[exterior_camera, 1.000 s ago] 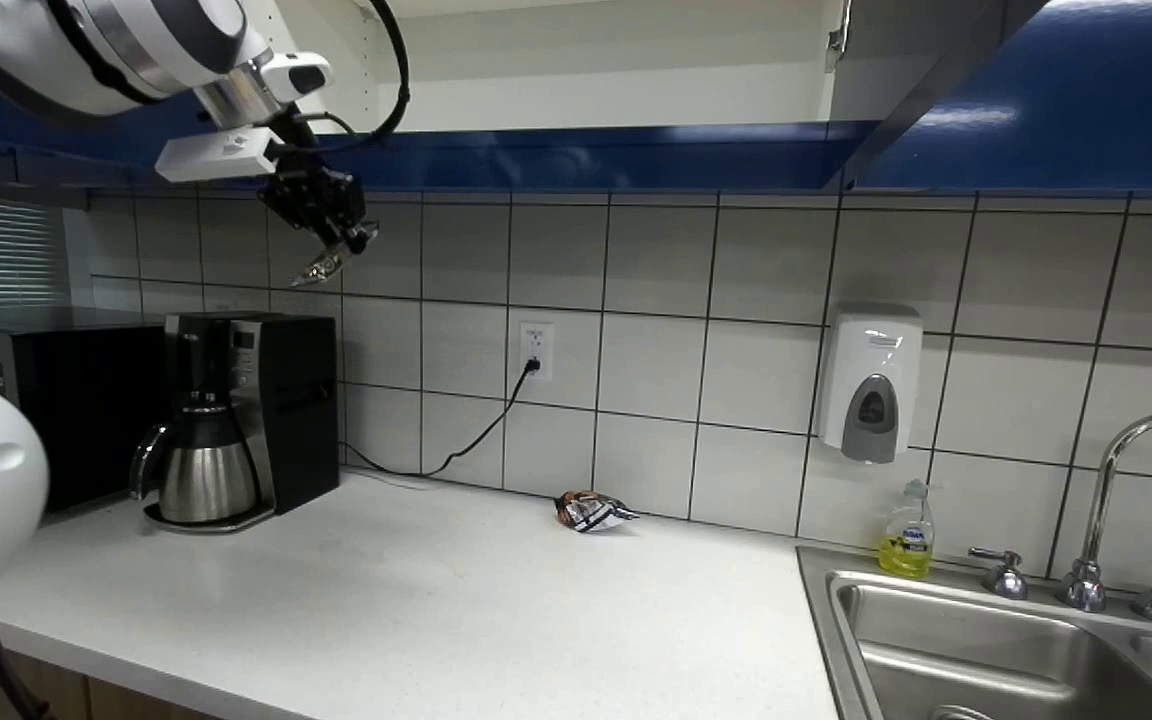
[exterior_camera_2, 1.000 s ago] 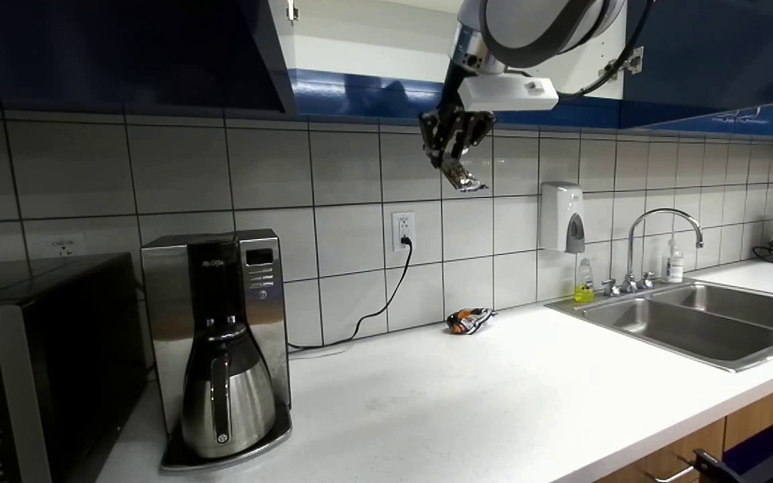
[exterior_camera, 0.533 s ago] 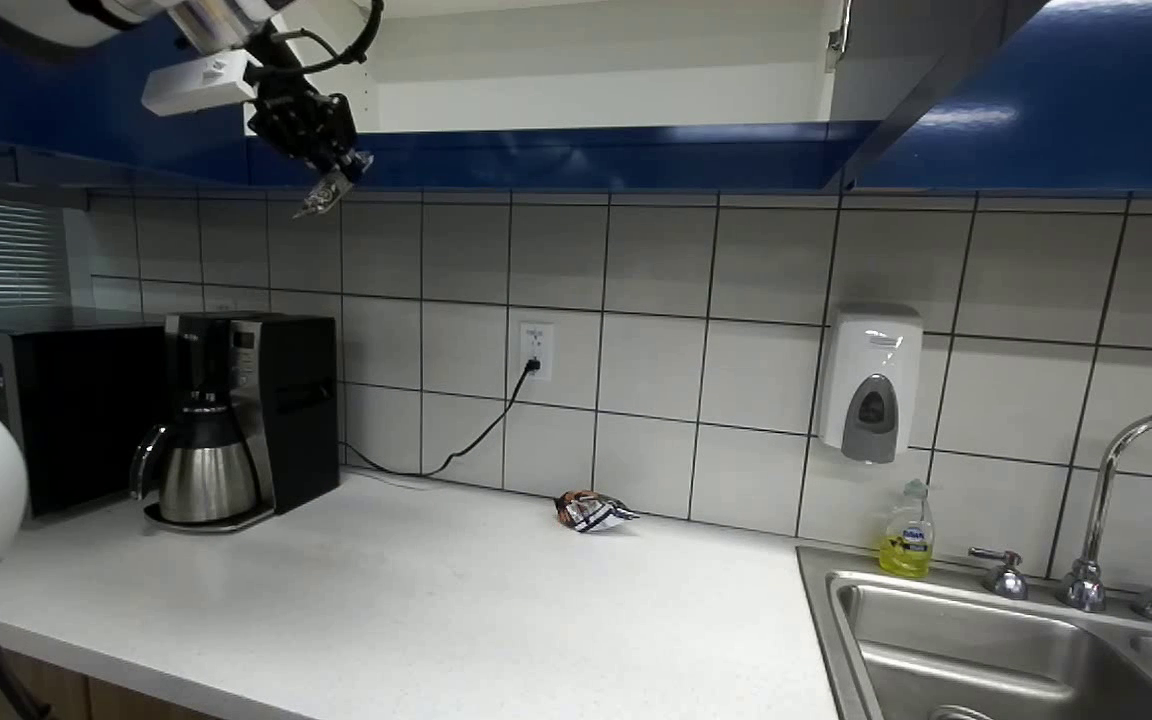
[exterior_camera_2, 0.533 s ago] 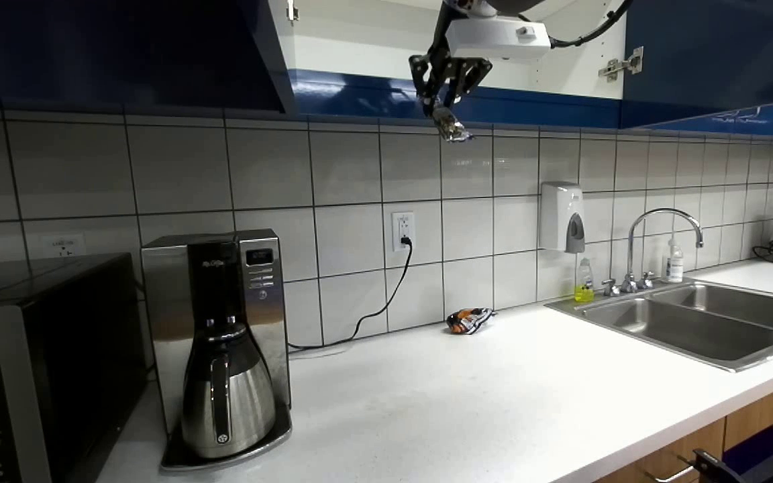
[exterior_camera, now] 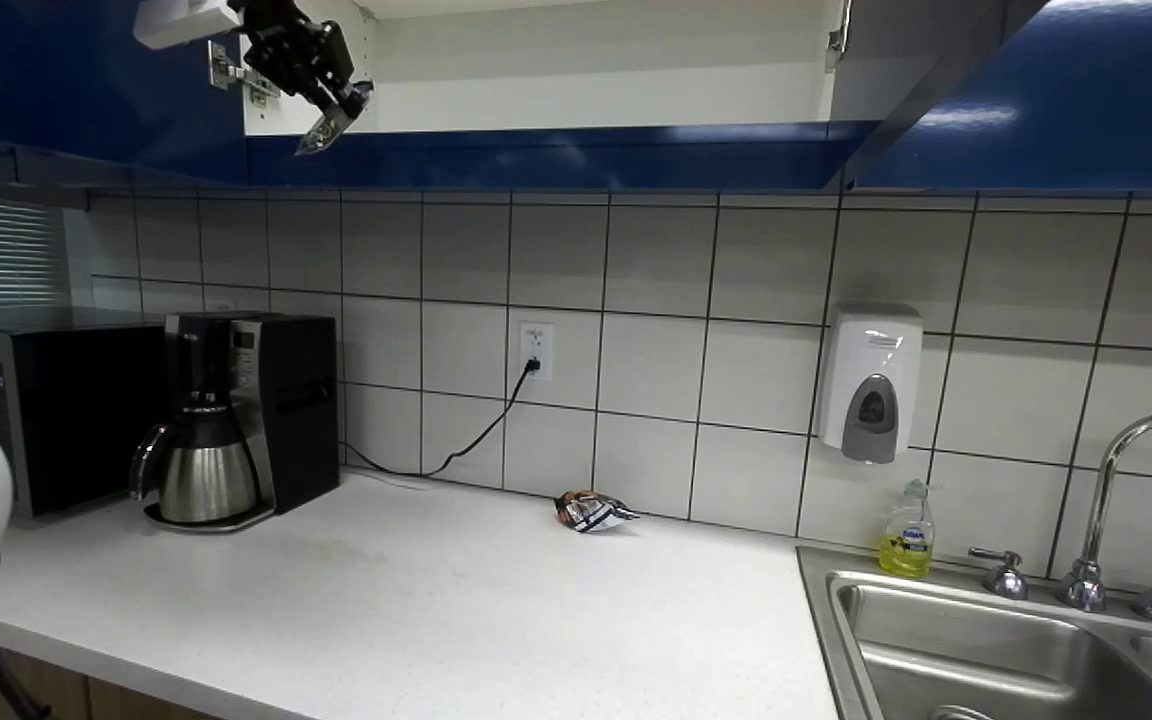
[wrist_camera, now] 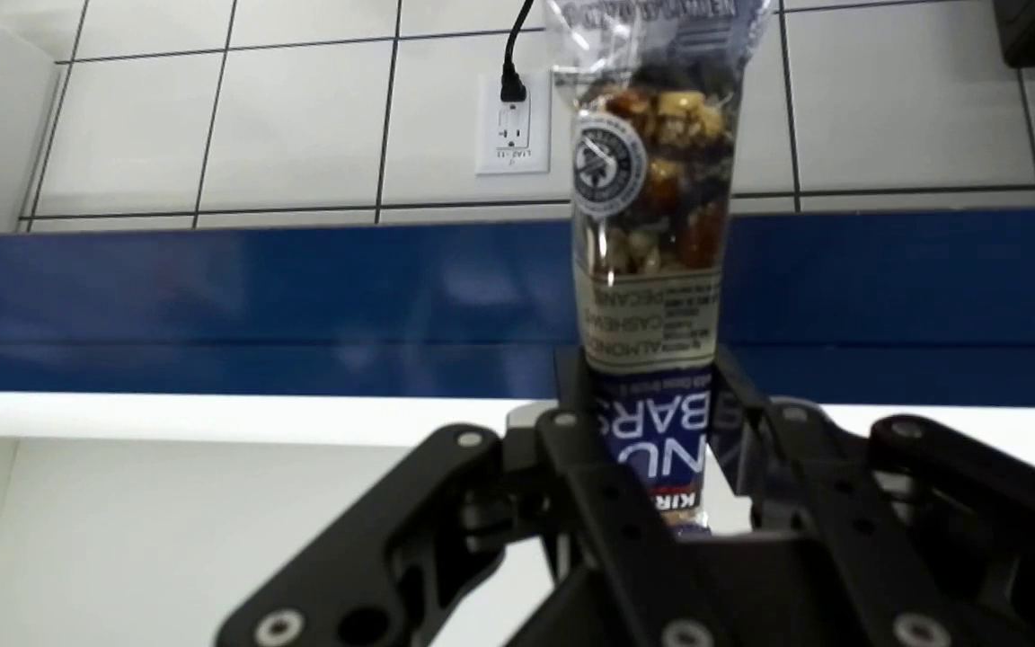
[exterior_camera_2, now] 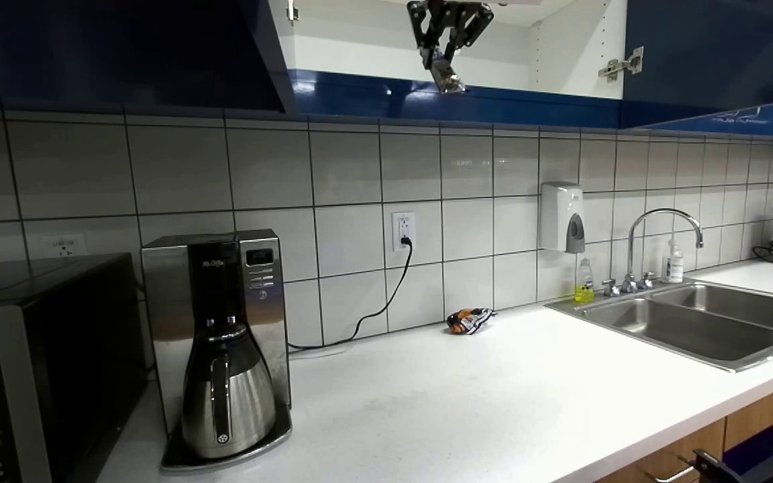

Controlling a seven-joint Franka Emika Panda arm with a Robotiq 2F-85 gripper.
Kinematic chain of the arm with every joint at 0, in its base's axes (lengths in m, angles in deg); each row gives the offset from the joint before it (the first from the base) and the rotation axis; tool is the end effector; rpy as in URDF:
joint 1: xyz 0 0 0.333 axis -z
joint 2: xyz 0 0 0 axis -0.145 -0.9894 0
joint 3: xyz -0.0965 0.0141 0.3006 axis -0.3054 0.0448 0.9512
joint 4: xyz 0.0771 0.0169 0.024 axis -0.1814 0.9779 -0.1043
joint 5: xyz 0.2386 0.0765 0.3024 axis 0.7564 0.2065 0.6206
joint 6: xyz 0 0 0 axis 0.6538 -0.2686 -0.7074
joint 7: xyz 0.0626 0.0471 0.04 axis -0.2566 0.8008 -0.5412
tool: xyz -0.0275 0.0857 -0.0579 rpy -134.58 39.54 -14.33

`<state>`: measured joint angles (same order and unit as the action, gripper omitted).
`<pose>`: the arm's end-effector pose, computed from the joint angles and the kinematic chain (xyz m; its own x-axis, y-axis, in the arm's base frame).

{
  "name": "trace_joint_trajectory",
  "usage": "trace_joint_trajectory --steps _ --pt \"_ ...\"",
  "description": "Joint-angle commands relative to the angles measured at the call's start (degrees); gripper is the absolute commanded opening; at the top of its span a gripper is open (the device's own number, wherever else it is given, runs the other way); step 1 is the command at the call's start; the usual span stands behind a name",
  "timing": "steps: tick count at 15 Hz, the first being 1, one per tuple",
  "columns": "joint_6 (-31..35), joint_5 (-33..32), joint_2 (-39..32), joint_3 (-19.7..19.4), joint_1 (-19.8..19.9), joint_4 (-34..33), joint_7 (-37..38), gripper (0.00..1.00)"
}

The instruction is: Put the snack bar in the top cabinet

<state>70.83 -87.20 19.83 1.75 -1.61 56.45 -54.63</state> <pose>0.3800 0.1600 0.7166 0.5700 0.0201 0.8214 -0.1176 -0.9874 0.1058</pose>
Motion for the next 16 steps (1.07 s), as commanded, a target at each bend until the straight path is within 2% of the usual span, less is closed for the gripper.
trace_joint_trajectory --steps 1,8,16 --pt "-4.42 -1.09 -1.71 1.24 2.26 -6.28 1.85 0.10" --pt "-13.95 -1.22 -9.94 0.70 2.92 -18.31 2.88 0.10" --pt "-32.80 -5.79 -22.32 -0.82 0.84 -36.13 6.98 0.10"
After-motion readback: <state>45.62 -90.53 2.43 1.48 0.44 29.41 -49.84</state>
